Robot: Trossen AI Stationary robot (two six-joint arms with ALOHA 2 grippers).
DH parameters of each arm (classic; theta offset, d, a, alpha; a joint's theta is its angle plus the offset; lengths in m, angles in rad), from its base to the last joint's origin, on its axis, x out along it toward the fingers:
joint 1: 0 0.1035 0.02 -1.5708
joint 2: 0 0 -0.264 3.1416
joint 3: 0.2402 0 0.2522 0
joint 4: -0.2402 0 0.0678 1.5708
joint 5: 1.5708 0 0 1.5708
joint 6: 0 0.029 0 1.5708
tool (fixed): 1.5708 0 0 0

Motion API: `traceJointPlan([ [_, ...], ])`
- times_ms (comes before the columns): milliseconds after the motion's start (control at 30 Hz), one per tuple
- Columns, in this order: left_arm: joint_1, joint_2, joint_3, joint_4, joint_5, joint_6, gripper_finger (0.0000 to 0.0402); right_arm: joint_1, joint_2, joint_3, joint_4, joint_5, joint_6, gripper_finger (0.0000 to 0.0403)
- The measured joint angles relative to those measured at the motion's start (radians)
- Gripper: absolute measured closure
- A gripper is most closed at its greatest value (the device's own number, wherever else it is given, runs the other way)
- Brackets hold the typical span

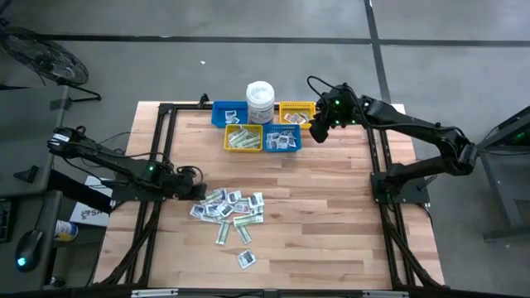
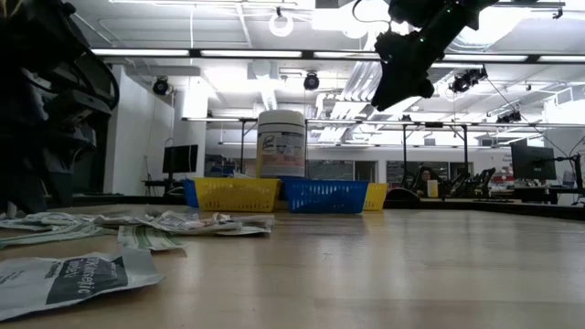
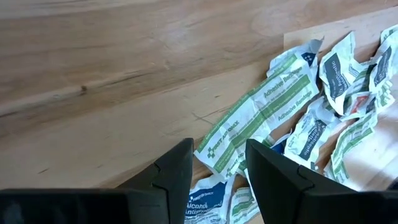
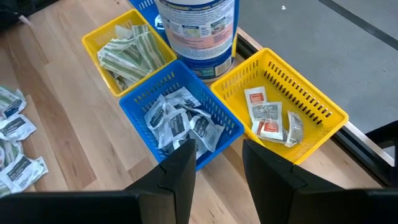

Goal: Pick & Place First Aid Supplies
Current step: Put the green bandage pad into the left yellow bin

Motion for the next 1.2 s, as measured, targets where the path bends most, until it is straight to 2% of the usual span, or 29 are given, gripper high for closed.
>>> traceJointPlan([
  [333,0.0,0.062,0.006,0.027,0.028,0.026,0.0267,0.021,0.0,0.0,0.0,0.006,-0.002,0.0277],
  [967,-0.001,0.064,-0.025,0.118,0.028,0.025,0.0272,0.021,0.0,0.0,0.0,0.009,0.008,0.0277],
  [1067,-0.001,0.064,-0.028,0.119,0.029,0.018,0.0288,0.021,0.0,0.0,0.0,0.009,0.008,0.0277],
  [1200,-0.001,0.064,-0.029,0.105,0.03,0.016,0.0329,0.021,0.0,0.0,0.0,0.009,0.008,0.0277],
])
